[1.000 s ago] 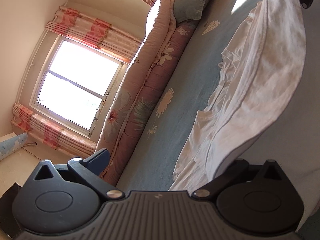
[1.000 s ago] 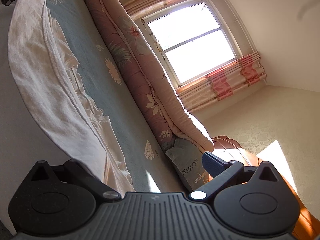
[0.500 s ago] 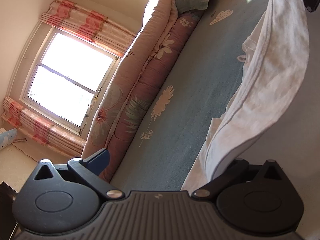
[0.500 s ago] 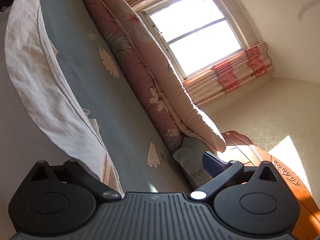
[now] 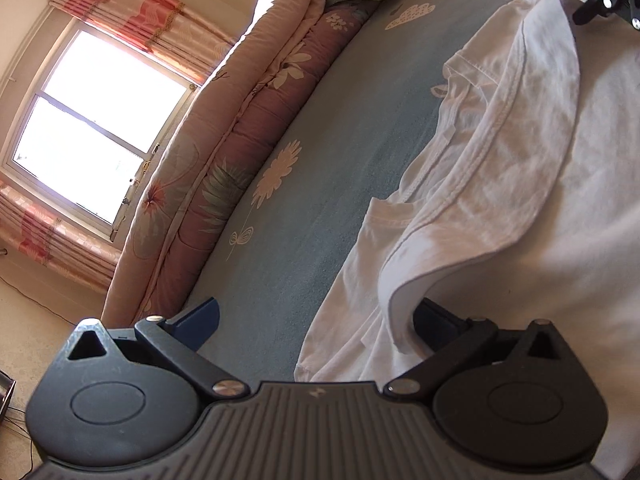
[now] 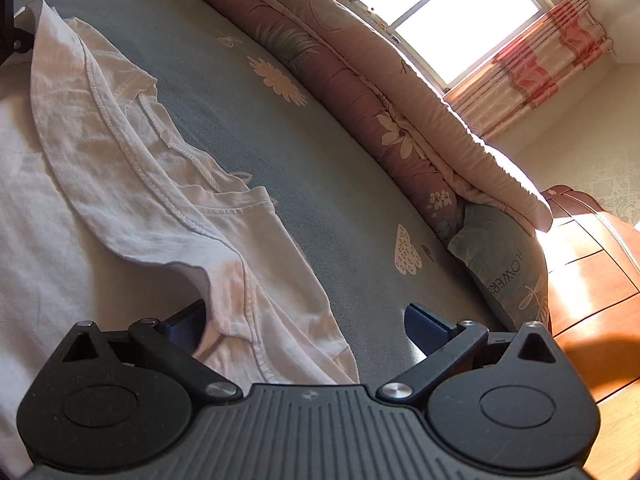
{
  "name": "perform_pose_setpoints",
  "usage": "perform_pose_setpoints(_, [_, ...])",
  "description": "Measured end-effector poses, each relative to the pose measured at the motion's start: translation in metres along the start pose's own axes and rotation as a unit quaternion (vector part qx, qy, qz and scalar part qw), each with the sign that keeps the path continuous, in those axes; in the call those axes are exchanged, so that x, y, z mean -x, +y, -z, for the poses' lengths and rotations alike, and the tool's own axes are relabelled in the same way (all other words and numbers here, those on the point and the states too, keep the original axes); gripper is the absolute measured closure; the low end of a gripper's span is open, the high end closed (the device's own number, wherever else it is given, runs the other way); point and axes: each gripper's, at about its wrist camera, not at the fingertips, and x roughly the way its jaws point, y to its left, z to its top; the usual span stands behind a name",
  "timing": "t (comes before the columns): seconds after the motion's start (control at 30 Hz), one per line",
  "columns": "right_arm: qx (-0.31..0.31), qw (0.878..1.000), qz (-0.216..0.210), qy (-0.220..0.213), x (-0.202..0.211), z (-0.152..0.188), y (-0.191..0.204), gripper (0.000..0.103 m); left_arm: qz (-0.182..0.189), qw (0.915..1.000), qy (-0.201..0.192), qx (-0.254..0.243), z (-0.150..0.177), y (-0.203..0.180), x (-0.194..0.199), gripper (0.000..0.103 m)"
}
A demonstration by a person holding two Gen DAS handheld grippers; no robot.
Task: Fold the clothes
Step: 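Unroll both open grippers and move them over the shirt hem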
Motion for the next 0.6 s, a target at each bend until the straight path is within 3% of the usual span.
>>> perform_pose_setpoints(0.07, [-0.009,1.0,-0.016,0.003,0.005,0.005,-0.004,0.0,0.003,1.0,0.001,0.009,0.0,0.005,0.002,0.0])
perform_pose_setpoints(0.23, [-0.038,0.999,-0.009,0.003,-0.005,0.0,-0.026,0.0,0.006,0.9974,0.015,0.071,-0.007,0.03,-0.015,0.0])
perform_pose_setpoints(0.47, [-0.096,0.995,-0.02,0.007,-0.05,-0.028,-0.074,0.0,0.021,0.99,0.056,0.128,-0.023,0.058,-0.062,0.0])
perform_pose_setpoints(0.6, [-0.129,0.991,-0.04,0.013,-0.056,-0.033,-0.093,0.0,0.033,0.9874,0.05,0.146,-0.021,0.065,-0.056,0.001])
